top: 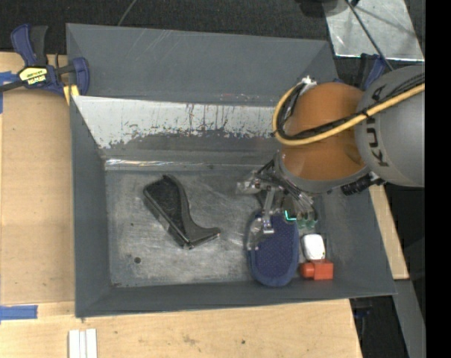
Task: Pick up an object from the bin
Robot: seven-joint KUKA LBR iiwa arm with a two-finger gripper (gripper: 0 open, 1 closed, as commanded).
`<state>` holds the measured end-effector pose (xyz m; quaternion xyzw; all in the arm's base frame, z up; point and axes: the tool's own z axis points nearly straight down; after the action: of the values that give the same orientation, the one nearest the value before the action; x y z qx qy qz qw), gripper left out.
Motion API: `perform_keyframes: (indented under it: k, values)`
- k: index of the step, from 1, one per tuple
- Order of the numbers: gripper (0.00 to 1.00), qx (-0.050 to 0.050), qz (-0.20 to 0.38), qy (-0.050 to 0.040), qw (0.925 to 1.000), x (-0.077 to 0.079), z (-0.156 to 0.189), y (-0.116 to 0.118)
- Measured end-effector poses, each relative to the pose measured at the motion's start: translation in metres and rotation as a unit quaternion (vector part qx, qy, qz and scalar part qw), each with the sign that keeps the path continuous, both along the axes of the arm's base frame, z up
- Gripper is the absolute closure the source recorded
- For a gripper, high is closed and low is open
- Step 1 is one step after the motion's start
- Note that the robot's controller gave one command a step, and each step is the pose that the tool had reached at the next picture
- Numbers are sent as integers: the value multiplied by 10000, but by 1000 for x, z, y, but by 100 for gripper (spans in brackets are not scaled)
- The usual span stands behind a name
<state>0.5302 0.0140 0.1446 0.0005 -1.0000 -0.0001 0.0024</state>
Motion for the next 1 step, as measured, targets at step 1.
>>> perform_keyframes:
  k: [1]
  values:
    - [0,6,461,-22,9989,44,-50,99]
